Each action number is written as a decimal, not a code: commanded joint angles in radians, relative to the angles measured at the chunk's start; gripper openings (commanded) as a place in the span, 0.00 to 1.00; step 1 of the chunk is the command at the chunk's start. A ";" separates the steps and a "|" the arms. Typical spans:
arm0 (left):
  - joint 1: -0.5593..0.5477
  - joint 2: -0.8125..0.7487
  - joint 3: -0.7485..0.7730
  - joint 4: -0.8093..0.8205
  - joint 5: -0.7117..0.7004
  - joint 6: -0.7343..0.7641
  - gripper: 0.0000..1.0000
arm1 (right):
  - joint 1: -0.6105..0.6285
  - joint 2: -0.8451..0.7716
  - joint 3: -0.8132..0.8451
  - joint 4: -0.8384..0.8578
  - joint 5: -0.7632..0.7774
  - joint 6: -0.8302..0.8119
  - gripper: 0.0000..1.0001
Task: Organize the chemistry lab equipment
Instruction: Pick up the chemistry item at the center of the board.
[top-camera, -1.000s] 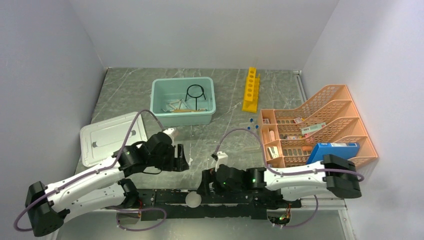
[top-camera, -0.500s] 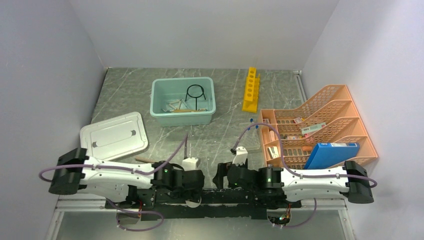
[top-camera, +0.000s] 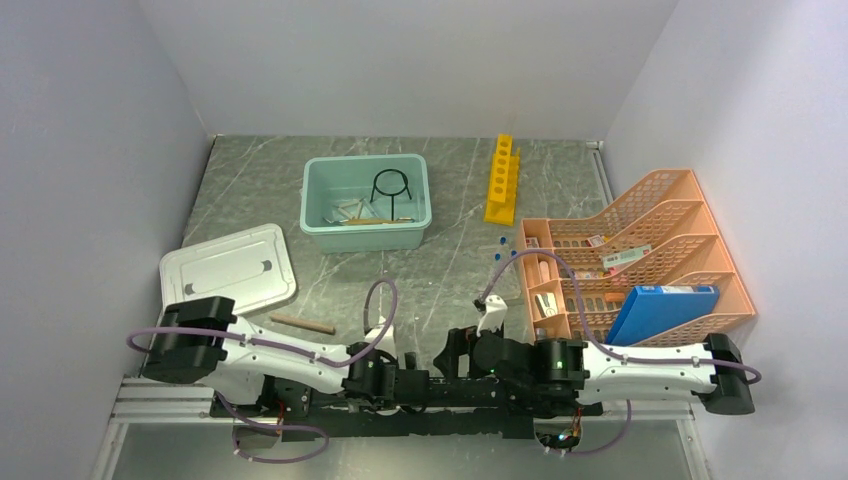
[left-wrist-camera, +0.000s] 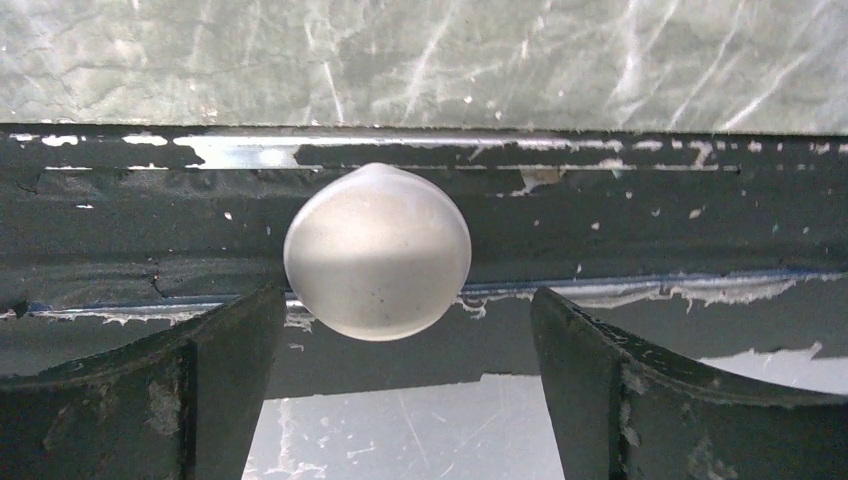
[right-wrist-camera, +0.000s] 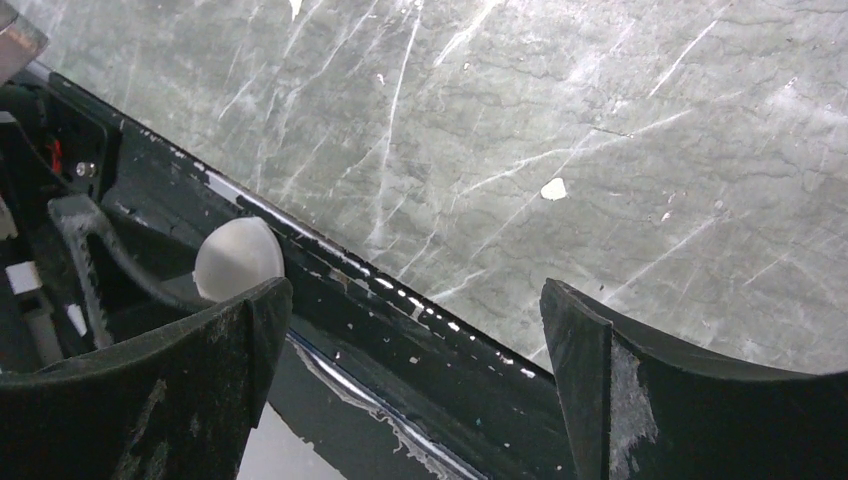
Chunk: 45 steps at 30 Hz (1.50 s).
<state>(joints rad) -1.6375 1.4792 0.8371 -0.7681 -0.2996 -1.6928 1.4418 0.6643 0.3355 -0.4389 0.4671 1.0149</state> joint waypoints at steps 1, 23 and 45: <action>-0.010 0.022 0.037 -0.057 -0.080 -0.118 0.97 | 0.002 -0.067 -0.032 -0.010 -0.010 -0.012 1.00; 0.028 0.128 0.000 0.010 -0.009 0.036 0.92 | 0.002 -0.053 -0.030 -0.010 0.007 -0.002 1.00; 0.042 0.278 0.008 0.010 0.045 0.159 0.74 | 0.002 -0.069 -0.040 -0.018 0.008 0.036 0.99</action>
<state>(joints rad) -1.5929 1.6619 0.9321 -0.8322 -0.2817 -1.5593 1.4418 0.6113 0.2962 -0.4393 0.4442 1.0359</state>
